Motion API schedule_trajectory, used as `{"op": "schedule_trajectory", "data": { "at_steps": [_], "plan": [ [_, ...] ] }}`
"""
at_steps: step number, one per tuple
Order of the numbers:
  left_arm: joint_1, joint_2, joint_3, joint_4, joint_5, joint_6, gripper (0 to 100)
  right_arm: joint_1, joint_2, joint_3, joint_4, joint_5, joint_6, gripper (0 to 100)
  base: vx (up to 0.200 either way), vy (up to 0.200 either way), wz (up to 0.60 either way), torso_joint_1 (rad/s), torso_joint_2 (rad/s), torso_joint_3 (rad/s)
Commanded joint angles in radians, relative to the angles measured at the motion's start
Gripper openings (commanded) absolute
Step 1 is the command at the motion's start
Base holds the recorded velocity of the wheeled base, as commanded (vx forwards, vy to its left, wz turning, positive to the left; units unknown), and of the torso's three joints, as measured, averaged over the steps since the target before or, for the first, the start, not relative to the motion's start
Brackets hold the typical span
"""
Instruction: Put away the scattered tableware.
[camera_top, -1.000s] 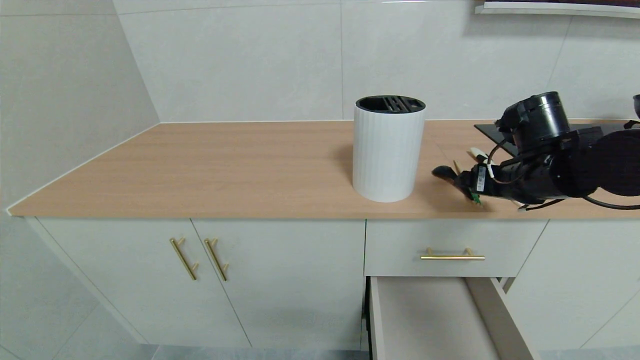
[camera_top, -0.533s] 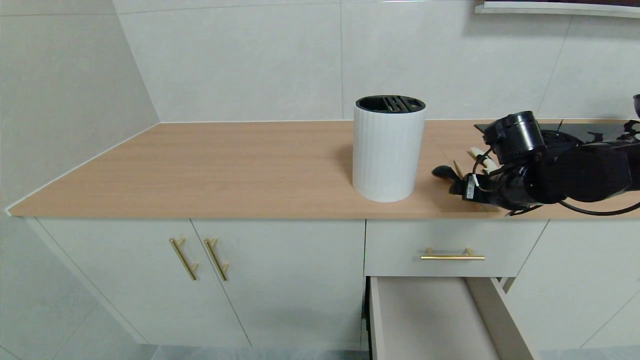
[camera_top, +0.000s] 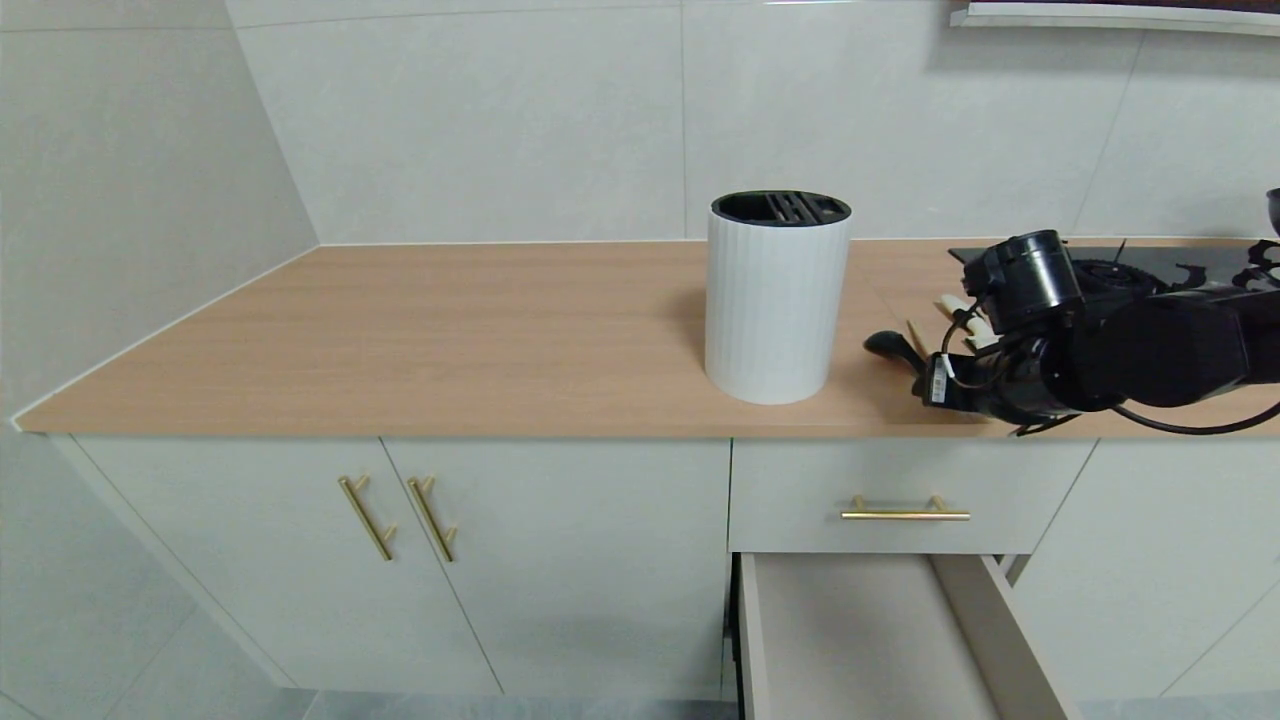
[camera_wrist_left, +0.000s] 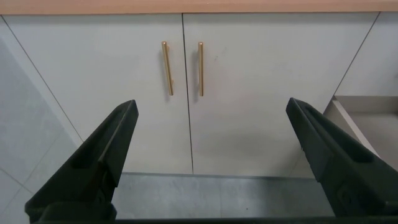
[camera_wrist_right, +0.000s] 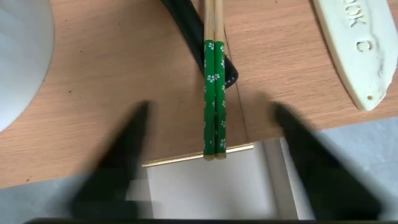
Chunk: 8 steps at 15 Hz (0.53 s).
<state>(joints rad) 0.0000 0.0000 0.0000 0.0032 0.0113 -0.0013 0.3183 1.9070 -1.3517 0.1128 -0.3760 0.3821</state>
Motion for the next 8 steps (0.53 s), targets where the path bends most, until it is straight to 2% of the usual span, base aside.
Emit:
{"op": "schedule_trajectory", "data": {
  "at_steps": [1, 8],
  "plan": [
    [0.000, 0.000, 0.000, 0.000, 0.001, 0.000, 100, -0.001, 0.004, 0.000, 0.001, 0.000, 0.000, 0, 0.000, 0.000, 0.00, 0.000, 0.00, 0.000],
    [0.000, 0.002, 0.000, 0.000, 0.001, 0.000, 100, -0.001, -0.013, 0.000, 0.001, 0.000, 0.000, 0, 0.000, 0.000, 0.00, 0.000, 0.00, 0.000]
  ]
}}
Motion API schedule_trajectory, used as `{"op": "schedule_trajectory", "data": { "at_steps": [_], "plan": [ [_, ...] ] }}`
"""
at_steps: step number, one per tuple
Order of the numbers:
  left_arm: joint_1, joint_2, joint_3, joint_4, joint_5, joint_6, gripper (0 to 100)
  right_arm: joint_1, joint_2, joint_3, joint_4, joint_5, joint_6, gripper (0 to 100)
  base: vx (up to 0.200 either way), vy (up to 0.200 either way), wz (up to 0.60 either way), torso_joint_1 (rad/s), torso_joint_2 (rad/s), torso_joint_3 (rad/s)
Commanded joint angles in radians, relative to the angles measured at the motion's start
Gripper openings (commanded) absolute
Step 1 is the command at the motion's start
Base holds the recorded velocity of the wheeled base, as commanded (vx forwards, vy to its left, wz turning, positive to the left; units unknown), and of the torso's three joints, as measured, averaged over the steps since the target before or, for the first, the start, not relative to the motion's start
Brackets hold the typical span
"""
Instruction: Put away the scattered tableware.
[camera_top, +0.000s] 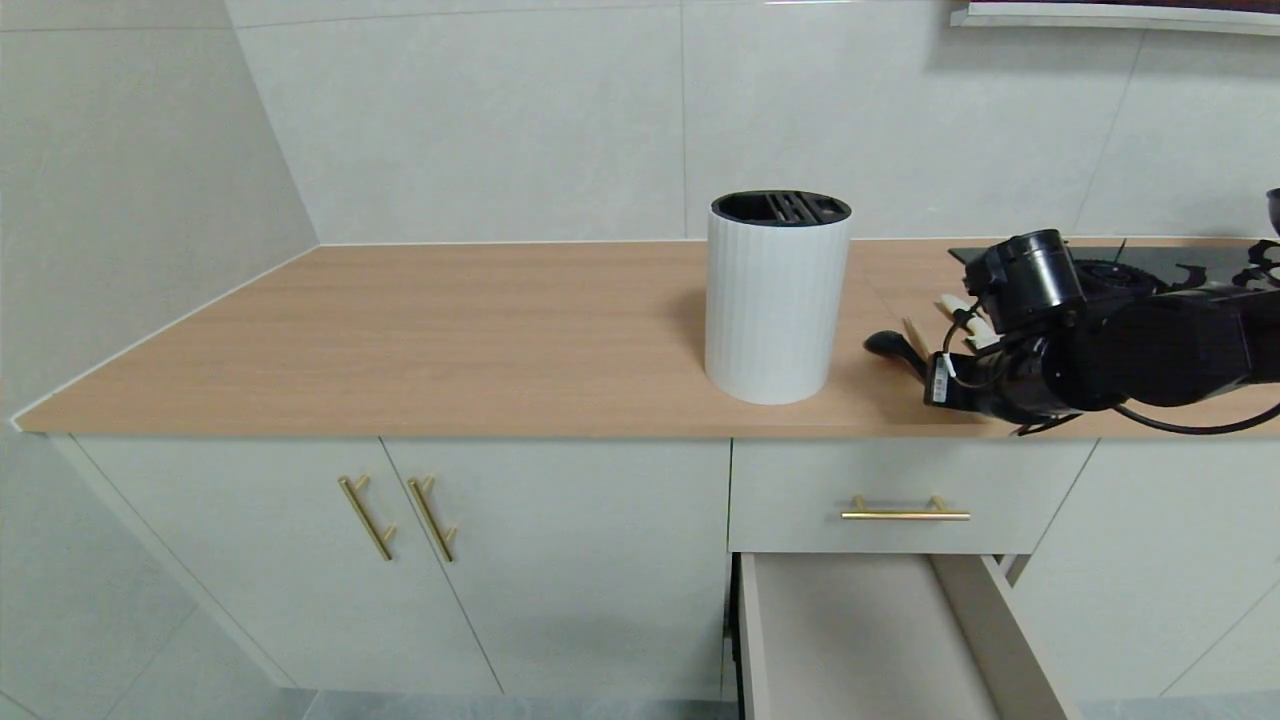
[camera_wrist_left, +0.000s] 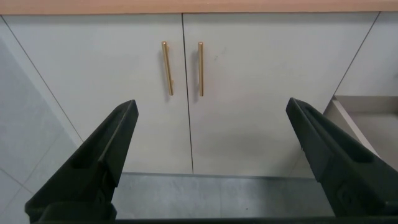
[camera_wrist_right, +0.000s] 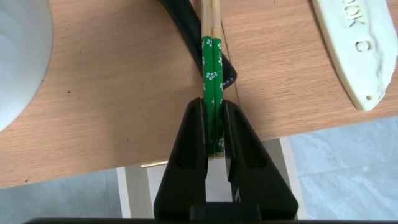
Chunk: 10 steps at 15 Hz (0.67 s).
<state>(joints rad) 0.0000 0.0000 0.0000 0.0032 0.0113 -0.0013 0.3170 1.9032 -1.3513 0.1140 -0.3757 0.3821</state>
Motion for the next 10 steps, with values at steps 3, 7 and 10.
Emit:
{"op": "schedule_trajectory", "data": {
  "at_steps": [3, 7, 10],
  "plan": [
    [0.000, 0.000, 0.000, 0.000, 0.001, 0.000, 100, 0.001, -0.081, 0.017, 0.013, 0.009, 0.000, 0, 0.000, 0.000, 0.00, 0.000, 0.00, 0.000],
    [0.000, 0.000, 0.000, 0.000, 0.001, 0.000, 100, 0.004, -0.312, 0.093, 0.133, 0.086, 0.003, 0, 0.000, 0.000, 0.00, 0.000, 0.00, 0.000],
    [0.000, 0.000, 0.000, 0.000, 0.001, 0.000, 100, 0.016, -0.532, 0.121, 0.325, 0.221, -0.005, 0, 0.000, 0.000, 0.00, 0.000, 0.00, 0.000]
  ]
}}
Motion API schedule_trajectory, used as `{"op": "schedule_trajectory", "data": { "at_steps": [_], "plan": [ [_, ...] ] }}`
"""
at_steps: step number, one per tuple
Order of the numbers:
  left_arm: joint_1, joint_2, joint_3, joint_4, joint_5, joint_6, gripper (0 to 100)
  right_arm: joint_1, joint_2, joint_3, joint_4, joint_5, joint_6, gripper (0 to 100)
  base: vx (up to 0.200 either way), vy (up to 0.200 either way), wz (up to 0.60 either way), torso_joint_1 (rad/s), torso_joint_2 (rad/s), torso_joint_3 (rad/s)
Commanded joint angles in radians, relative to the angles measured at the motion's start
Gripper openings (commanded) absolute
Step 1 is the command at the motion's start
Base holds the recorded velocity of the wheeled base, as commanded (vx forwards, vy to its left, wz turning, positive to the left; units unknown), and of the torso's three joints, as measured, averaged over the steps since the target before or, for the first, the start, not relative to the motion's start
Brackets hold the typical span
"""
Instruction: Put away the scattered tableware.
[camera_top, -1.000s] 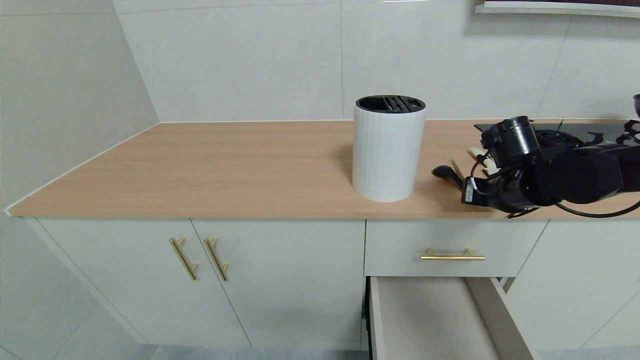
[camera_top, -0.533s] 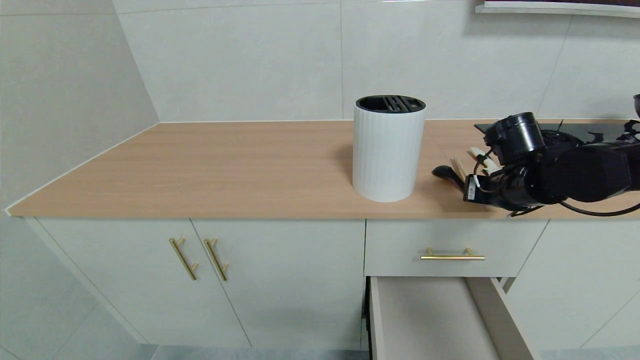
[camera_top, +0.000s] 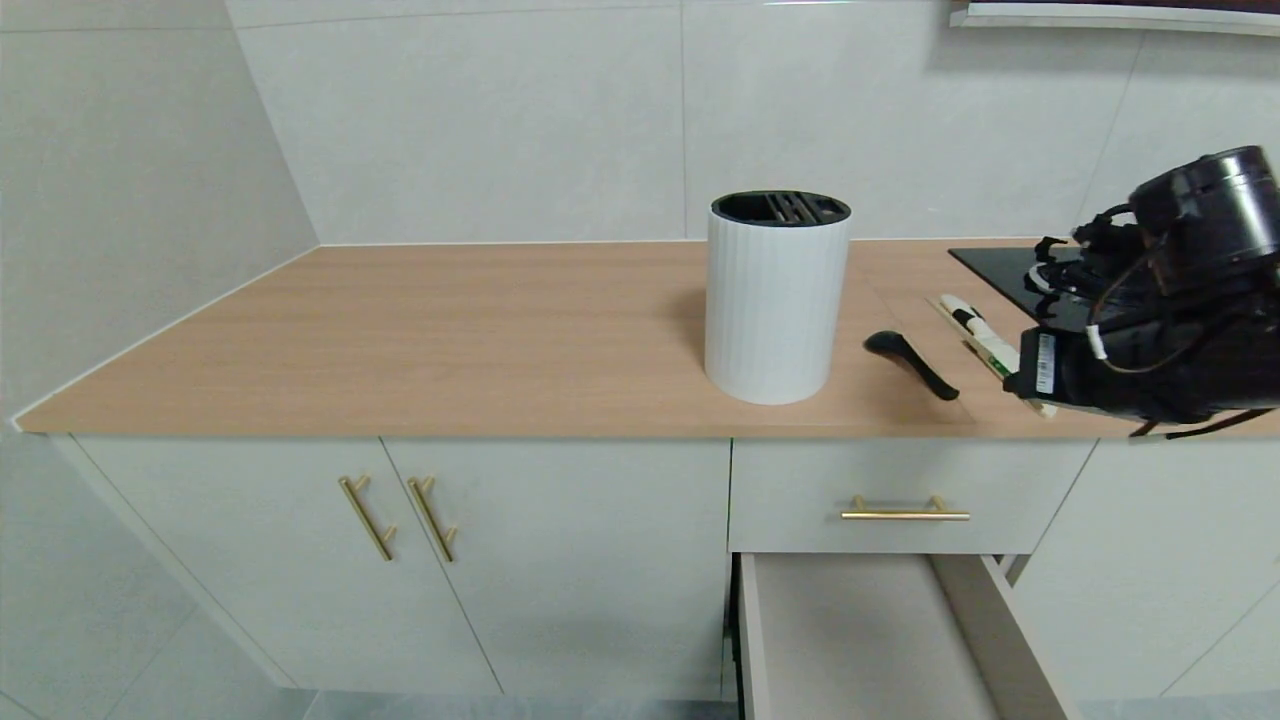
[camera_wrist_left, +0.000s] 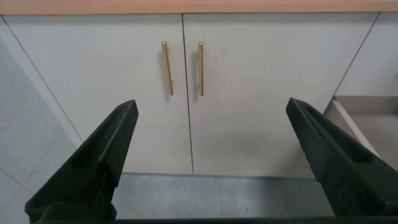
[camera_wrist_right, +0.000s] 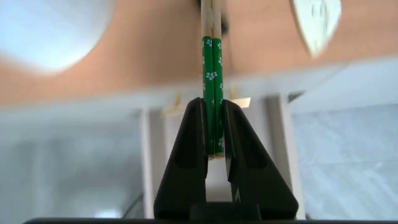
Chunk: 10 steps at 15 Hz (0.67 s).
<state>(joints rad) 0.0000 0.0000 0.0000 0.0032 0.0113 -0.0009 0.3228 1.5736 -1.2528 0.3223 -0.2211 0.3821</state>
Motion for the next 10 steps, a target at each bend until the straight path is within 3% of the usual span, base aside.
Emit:
{"op": "schedule_trajectory", "data": {
  "at_steps": [1, 5, 6, 8, 10],
  "plan": [
    [0.000, 0.002, 0.000, 0.000, -0.001, -0.001, 100, 0.027, -0.253, 0.018, 0.176, 0.104, -0.006, 0, 0.000, 0.000, 0.00, 0.000, 0.00, 0.000],
    [0.000, 0.000, 0.000, 0.000, 0.001, -0.001, 100, 0.087, -0.351, -0.010, 0.392, 0.174, -0.040, 0, 0.000, 0.000, 0.00, 0.000, 0.00, 0.000],
    [0.000, 0.000, 0.000, 0.000, -0.001, -0.001, 100, 0.091, -0.366, -0.007, 0.422, 0.232, -0.052, 0, 0.000, 0.000, 0.00, 0.000, 0.00, 0.000],
    [0.000, 0.000, 0.000, 0.000, 0.001, -0.001, 100, 0.093, -0.383, 0.016, 0.437, 0.327, -0.086, 0, 0.000, 0.000, 0.00, 0.000, 0.00, 0.000],
    [0.000, 0.000, 0.000, 0.000, 0.001, -0.001, 100, 0.093, -0.380, 0.076, 0.428, 0.353, -0.134, 0, 0.000, 0.000, 0.00, 0.000, 0.00, 0.000]
  ]
}}
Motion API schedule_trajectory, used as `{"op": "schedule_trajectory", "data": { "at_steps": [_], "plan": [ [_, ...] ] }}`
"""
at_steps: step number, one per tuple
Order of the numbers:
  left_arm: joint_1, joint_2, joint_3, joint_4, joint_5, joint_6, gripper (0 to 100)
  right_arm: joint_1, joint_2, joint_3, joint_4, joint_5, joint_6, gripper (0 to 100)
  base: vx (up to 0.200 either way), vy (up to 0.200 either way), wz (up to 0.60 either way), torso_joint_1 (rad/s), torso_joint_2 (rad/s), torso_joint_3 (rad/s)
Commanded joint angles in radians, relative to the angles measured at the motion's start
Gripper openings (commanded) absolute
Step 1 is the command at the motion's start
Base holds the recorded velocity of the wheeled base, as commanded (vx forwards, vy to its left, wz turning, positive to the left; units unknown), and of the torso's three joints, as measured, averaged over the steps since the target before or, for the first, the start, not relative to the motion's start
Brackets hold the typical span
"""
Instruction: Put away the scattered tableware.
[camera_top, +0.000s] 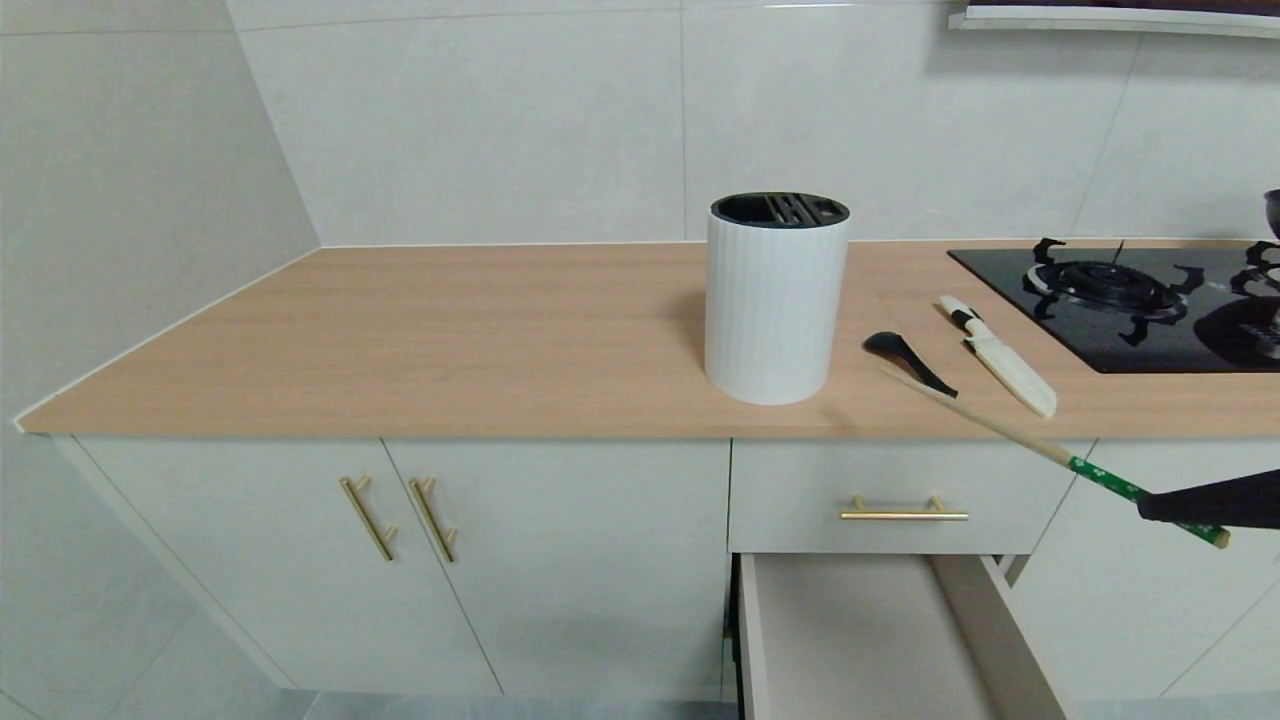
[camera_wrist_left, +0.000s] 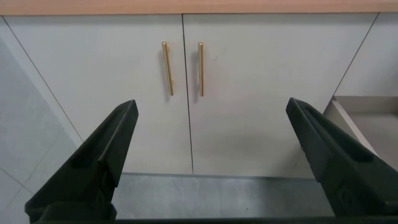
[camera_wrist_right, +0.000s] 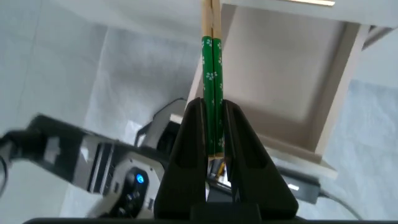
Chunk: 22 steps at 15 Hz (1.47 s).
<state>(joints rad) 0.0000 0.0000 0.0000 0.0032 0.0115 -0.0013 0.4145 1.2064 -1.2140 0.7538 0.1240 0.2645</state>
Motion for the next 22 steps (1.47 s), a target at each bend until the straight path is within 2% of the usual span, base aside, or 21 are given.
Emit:
{"op": "schedule_trajectory", "data": {
  "at_steps": [1, 5, 10, 14, 22],
  "plan": [
    [0.000, 0.000, 0.000, 0.000, 0.001, 0.000, 100, 0.004, -0.005, 0.048, -0.002, 0.009, -0.017, 0, 0.000, 0.000, 0.00, 0.000, 0.00, 0.000],
    [0.000, 0.000, 0.000, 0.000, -0.001, 0.000, 100, 0.046, 0.016, 0.107, -0.007, 0.009, -0.041, 0, 0.000, 0.000, 0.00, 0.000, 0.00, 0.000],
    [0.000, 0.000, 0.000, 0.000, 0.001, 0.000, 100, 0.046, 0.051, 0.172, -0.090, 0.005, -0.050, 0, 0.000, 0.000, 0.00, 0.000, 0.00, 0.000],
    [0.000, 0.002, 0.000, 0.000, 0.001, 0.000, 100, 0.046, 0.078, 0.177, -0.094, 0.003, -0.054, 0, 0.000, 0.000, 0.00, 0.000, 0.00, 0.000],
    [0.000, 0.002, 0.000, 0.000, 0.001, 0.000, 100, 0.046, 0.093, 0.195, -0.113, 0.002, -0.054, 0, 0.000, 0.000, 0.00, -0.160, 0.42, 0.257]
  ]
}}
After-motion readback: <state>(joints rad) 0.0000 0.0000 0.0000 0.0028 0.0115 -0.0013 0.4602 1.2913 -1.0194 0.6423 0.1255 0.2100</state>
